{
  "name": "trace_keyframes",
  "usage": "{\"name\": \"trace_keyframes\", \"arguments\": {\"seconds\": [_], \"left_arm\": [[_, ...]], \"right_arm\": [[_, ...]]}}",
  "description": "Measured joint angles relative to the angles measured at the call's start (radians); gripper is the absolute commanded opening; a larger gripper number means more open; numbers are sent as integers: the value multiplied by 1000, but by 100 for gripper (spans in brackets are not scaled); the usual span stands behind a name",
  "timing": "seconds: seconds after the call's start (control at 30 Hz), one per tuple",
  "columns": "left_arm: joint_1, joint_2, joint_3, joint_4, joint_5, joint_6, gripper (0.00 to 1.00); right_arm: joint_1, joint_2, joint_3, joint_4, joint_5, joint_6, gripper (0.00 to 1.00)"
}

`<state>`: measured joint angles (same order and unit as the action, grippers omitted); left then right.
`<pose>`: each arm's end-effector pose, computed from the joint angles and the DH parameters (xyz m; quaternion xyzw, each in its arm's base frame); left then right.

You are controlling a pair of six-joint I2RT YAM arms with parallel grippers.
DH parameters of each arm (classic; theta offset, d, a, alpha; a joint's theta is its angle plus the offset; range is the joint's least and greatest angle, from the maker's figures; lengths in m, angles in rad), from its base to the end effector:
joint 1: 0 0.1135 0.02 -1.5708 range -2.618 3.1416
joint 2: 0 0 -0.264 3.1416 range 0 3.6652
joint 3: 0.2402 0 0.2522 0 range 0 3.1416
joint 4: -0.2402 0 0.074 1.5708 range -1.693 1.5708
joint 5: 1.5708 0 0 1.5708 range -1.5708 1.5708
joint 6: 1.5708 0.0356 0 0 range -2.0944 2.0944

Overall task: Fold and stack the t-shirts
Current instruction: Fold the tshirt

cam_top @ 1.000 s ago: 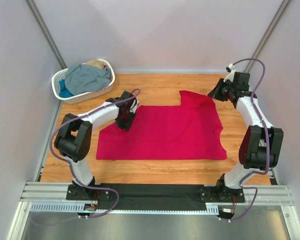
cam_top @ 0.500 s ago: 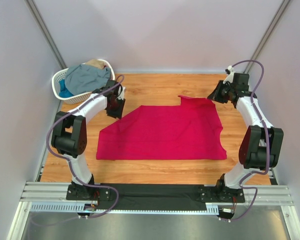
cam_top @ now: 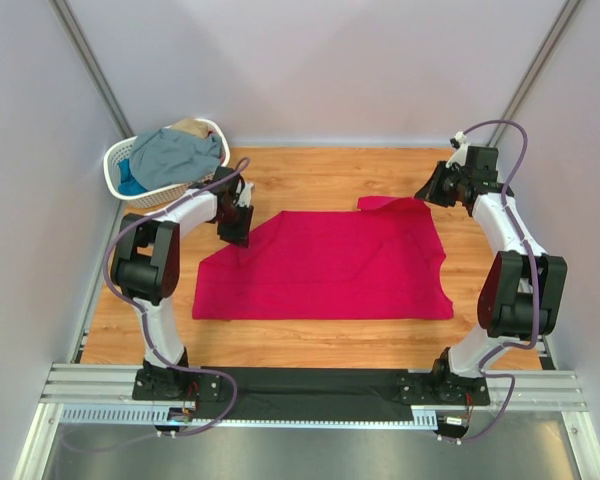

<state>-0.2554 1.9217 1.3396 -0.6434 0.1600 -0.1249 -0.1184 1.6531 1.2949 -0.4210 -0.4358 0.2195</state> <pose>0.3714 -0.1028 0.1742 0.0777 0.9790 -0.1097 0.1533 0.3670 -0.0285 0.2722 0.0693 0.9021 0.2182 0.3659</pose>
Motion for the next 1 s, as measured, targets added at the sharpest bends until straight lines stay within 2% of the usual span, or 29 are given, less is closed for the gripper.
{"name": "trace_keyframes", "arguments": {"seconds": [0.5, 0.77, 0.8, 0.87, 0.9, 0.93, 0.97, 1.0], "left_arm": [[0, 6, -2, 0, -35, -1, 39], [0, 2, -13, 0, -24, -9, 36], [0, 2, -13, 0, -21, -10, 34], [0, 2, -13, 0, -14, -14, 22], [0, 2, -13, 0, -12, -16, 10], [0, 2, -13, 0, -10, -21, 4], [0, 2, -13, -1, -10, -19, 0], [0, 2, -13, -3, -10, -18, 0]], "right_arm": [[0, 0, 0, -2, 2, -8, 0], [0, 0, 0, -10, 9, -10, 0], [0, 0, 0, -12, 12, -11, 0], [0, 0, 0, -16, 16, -12, 0], [0, 0, 0, -18, 16, -12, 0], [0, 0, 0, -21, 17, -12, 0], [0, 0, 0, -25, 18, -12, 0], [0, 0, 0, -29, 19, -12, 0]]}}
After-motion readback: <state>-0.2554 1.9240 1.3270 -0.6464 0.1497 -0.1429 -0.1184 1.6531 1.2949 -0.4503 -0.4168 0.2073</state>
